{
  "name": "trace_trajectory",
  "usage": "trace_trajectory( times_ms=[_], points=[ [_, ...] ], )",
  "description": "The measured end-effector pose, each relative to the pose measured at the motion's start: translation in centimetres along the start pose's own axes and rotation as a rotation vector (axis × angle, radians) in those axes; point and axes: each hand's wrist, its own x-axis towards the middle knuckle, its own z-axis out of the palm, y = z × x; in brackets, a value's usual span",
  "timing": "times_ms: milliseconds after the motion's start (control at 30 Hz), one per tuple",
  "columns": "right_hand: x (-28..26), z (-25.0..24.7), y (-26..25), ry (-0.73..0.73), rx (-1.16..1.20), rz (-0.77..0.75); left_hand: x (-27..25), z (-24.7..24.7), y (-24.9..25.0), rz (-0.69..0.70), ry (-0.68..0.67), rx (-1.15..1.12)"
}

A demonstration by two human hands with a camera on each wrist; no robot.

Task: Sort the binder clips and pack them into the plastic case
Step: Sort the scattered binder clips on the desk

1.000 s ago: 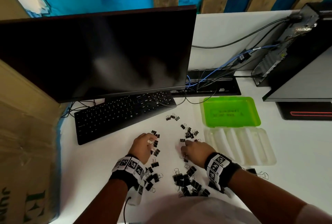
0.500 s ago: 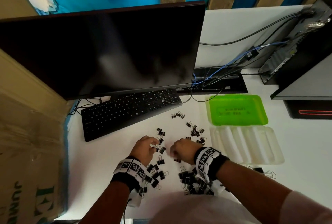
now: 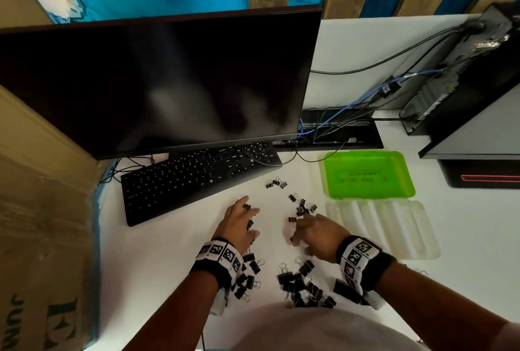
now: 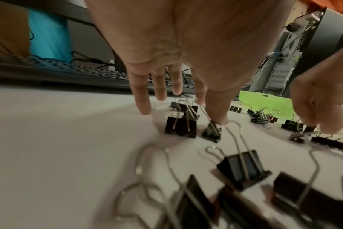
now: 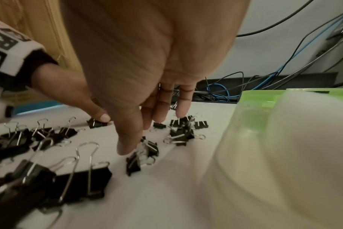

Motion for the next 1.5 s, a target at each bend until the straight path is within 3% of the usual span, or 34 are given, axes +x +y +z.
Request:
trace_trajectory(
  times_ms=[300,467,567,667,867,1100,1267,1400,1500],
  points=[
    [0.3,-0.7,1.0,0.167,-0.011,0.132,-0.7,0.4,-1.9,0.041,0.065,0.032],
    [1.2,-2.7,2.0,0.226,0.128,0.333,-2.2,0.8,-3.2,0.073,0.045,0.041],
    [1.2,-3.3,2.5,0.195,0.286,0.412,-2.7,0.6,-3.4,0.084,0.034,0.024],
    [0.7,-3.2,2.2,0.114,0.289,0.410,-2.9,0.1,-3.4,0.052,0.053,0.035],
    [0.0,-0.9,0.2,-0.225,0.197,0.379,-2.1,-0.2,-2.6,0.000,0.061,0.072],
    [0.7,-1.1,0.4,-0.027,0.382,0.243,0.2,-0.7,-1.5,-0.041,0.050,0.007],
    [0.2,-3.5,2.4,0.201,0.364,0.404,2.3,-0.4,0.3,0.044,0.024,-0.048],
    [0.6,-2.9,2.0,0.058,0.307,0.469,3.9,0.1,3.3,0.194,-0.098,-0.093],
    [0.9,-1.7,1.6,-0.026,0.338,0.468,5.8,0.1,5.2,0.219,-0.028,-0.048]
  ],
)
